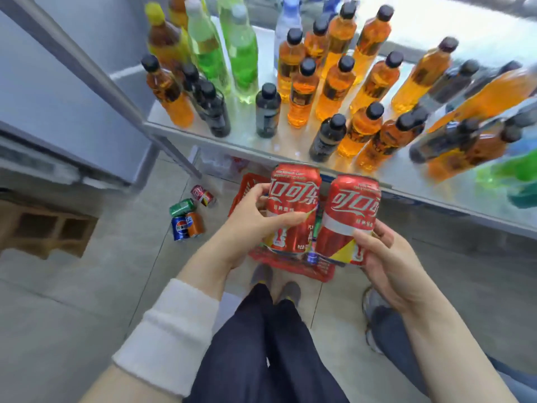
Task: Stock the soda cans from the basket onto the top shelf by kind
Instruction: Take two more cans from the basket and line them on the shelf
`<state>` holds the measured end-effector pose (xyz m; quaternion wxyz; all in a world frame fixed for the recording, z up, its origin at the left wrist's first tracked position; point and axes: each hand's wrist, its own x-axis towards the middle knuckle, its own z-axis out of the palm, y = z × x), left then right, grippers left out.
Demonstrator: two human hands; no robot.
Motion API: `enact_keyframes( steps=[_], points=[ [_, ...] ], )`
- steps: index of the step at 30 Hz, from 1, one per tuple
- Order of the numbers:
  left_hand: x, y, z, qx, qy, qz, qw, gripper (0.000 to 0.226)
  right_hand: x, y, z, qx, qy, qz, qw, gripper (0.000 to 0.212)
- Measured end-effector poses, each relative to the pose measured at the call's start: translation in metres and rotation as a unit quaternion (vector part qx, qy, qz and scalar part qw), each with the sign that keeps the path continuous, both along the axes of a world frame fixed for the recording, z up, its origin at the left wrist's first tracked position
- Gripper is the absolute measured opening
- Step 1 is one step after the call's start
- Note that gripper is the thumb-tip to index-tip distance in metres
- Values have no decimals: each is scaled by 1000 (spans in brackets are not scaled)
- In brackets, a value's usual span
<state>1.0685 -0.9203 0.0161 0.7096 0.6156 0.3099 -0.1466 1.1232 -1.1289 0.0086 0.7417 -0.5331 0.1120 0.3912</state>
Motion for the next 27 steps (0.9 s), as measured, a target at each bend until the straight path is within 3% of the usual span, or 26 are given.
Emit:
enact_keyframes(
  steps=[6, 8, 15, 22, 27],
  points=[
    [9, -2, 81, 14, -84, 35, 996, 84, 9, 11, 82, 48, -83, 11, 995, 79],
    [12, 0, 103, 23, -108, 36, 993, 85, 12, 14, 106, 50, -109, 9, 993, 63],
    [20, 3, 168, 37, -192, 38, 980, 72, 21, 19, 176, 40, -203, 24, 978, 48],
    [27, 14, 225, 57, -258, 42, 963, 75, 35, 33, 228, 73, -265, 17, 961, 78],
    [33, 20, 252, 73, -292, 51, 952, 74, 43, 42, 254, 69, -303, 37, 950, 46]
  ],
)
